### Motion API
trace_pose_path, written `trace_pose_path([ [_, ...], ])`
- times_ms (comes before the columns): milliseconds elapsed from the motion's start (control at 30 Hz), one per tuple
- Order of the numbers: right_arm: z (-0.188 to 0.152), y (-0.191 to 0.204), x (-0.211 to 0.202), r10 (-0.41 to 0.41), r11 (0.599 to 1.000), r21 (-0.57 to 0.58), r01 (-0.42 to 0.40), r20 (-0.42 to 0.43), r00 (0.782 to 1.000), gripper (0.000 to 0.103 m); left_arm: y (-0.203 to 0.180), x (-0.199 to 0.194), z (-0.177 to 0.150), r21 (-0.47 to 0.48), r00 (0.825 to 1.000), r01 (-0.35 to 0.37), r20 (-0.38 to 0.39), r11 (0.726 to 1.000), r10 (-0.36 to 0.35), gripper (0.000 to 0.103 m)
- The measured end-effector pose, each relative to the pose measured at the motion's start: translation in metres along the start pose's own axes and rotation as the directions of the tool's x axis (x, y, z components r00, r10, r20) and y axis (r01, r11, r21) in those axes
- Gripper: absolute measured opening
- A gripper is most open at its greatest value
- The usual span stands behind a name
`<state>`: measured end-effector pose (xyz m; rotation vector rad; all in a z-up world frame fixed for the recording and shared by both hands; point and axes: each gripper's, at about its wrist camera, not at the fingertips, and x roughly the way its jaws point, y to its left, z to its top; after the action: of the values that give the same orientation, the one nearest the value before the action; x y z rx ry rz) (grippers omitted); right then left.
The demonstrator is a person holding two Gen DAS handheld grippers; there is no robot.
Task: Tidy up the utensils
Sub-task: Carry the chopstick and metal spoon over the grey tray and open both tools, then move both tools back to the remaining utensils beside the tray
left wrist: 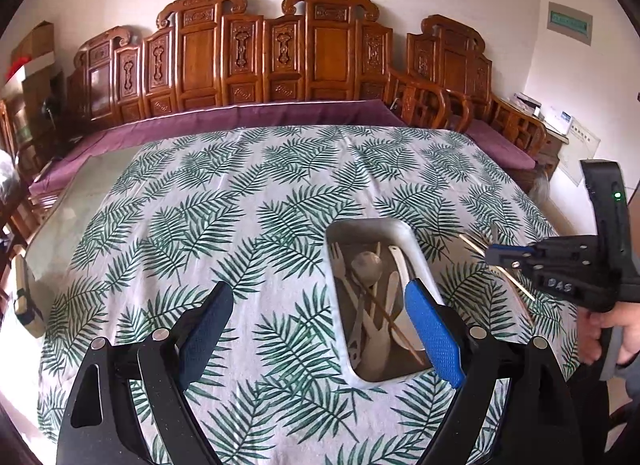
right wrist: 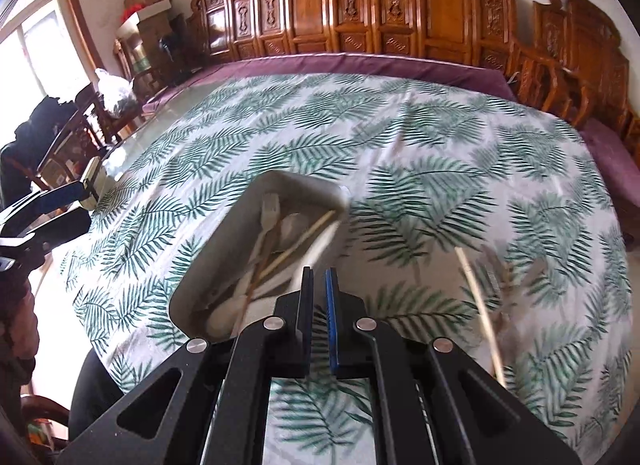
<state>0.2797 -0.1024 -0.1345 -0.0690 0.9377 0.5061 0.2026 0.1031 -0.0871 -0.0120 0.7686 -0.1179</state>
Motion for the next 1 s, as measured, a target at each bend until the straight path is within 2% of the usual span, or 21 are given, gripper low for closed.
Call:
trace_pose_path([
  [267,-0.028,-0.056,-0.048,-0.105,0.994,0.04,0.104,0.021,0.994,0.008,-0.031,0.004,0.002,0.03,0.999,0.035,0.0,0.999,-0.035,0.084],
  [367,-0.043,-0.08,-0.058,-0.148,0.987,0.065,0.146,0.014,0.989,0.013,-0.048,0.008,0.003,0.045,0.998,0.059,-0.006,0.997,-0.059,0.084],
  [500,-0.061,-0.113,-0.067,-0.185,0.976,0.12,0.184,-0.001,0.983,0.014,-0.069,0.015,0.005,0.073,0.996,0.085,-0.017,0.994,-0.084,0.084],
  [600,-0.074,-0.134,-0.067,-0.2,0.967,0.156,0.2,-0.017,0.98,0.014,-0.084,0.021,0.005,0.088,0.995,0.103,-0.026,0.991,-0.101,0.084],
  [767,-0.086,-0.146,-0.058,-0.197,0.964,0.174,0.202,-0.044,0.979,0.017,-0.109,0.031,0.006,0.119,0.991,0.13,-0.043,0.984,-0.125,0.084],
  [1000,-0.087,-0.149,-0.023,-0.16,0.976,0.133,0.172,-0.096,0.982,0.018,-0.135,0.042,0.002,0.154,0.987,0.154,-0.07,0.976,-0.145,0.084],
])
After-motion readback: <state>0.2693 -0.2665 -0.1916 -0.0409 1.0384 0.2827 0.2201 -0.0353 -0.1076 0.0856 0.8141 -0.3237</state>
